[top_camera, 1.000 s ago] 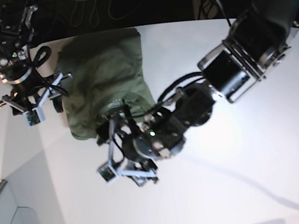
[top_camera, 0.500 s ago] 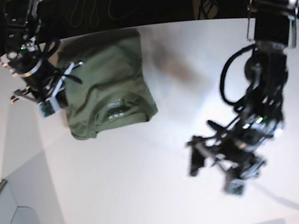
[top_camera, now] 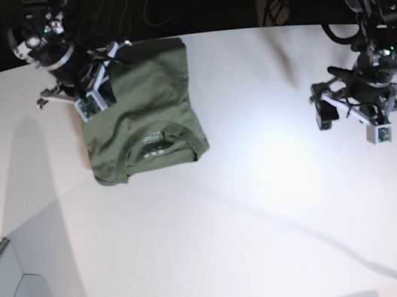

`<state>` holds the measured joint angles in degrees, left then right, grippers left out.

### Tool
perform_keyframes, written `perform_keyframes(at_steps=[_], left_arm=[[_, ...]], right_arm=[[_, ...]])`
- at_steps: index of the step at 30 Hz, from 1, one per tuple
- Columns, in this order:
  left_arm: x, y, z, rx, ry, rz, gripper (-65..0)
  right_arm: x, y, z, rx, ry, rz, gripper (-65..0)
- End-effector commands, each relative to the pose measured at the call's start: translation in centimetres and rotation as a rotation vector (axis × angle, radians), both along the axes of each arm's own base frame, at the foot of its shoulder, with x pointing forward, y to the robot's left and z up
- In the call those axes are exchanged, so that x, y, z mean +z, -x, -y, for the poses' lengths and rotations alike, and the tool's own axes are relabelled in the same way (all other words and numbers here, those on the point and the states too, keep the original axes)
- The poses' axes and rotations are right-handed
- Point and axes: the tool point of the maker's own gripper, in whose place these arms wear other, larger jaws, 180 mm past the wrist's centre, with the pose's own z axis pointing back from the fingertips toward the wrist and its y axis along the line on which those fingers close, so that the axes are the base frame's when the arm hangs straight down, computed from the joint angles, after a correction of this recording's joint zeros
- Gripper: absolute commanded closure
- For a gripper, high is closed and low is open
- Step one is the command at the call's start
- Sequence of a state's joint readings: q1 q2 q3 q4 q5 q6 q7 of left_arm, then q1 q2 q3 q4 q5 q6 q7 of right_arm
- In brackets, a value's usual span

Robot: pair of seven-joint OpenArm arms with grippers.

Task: Layout the t-shirt on the table in an organized manner, then fold the t-shirt properly
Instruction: 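Pat the folded shirt's edge with the right gripper and withdraw the left gripper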

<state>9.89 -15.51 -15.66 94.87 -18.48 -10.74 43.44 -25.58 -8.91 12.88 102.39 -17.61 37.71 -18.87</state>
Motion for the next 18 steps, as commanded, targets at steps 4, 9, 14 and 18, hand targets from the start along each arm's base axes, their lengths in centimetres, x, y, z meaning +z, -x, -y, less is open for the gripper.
perform_keyframes(at_steps=[4, 9, 14, 18], left_arm=[[-0.4, 0.3, -0.5, 0.003, 0.000, -0.004, -51.2], [-1.0, 0.6, -0.7, 0.008, 0.003, -0.024, -51.2], [-0.9, 0.3, -0.3, 0.004, 0.010, -0.015, -51.2], [-1.3, 0.3, 1.3, -0.009, 0.040, -0.019, -51.3]], right_arm=[[0.0, 0.1, -0.4, -0.003, -0.029, 0.010, 0.0], [-1.6, 0.6, -0.7, -0.005, -0.047, -0.033, 0.0], [-2.9, 0.8, -1.0, -0.006, -0.062, -0.065, 0.0], [-2.1, 0.4, -0.9, -0.007, -0.066, -0.028, 0.0]])
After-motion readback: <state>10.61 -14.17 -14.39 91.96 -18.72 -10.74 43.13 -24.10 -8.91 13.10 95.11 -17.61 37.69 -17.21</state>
